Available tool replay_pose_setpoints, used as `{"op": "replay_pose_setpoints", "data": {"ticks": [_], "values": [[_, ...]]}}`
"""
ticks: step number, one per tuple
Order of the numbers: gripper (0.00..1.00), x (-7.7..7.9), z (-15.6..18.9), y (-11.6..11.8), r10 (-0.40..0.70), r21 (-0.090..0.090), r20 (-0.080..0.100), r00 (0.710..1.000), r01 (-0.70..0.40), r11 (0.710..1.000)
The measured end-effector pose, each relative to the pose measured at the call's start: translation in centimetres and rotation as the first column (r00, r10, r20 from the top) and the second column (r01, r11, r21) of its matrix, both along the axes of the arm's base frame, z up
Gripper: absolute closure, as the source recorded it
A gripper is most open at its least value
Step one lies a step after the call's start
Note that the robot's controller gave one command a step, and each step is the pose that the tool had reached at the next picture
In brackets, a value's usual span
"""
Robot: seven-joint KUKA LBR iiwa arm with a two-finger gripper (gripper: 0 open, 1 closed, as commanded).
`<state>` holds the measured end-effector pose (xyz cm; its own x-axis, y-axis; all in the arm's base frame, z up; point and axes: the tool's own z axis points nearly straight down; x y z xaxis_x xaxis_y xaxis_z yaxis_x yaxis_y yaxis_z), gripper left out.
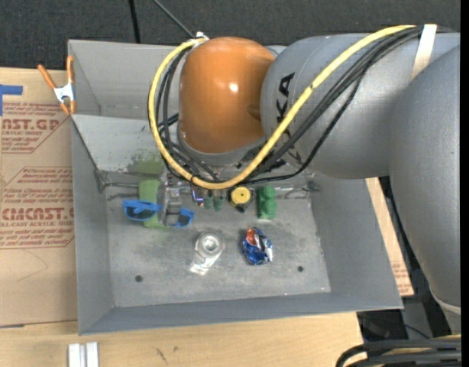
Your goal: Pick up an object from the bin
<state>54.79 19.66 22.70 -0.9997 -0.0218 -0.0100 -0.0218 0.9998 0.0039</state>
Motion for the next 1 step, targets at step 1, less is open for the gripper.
{"op": "replay_pose_setpoints", "data": {"ticks": [1], "values": [[1.00, -0.72, -0.38, 1.69, 0.195, -0.003, -0.007, 0.981, -0.195, 0.981]]}}
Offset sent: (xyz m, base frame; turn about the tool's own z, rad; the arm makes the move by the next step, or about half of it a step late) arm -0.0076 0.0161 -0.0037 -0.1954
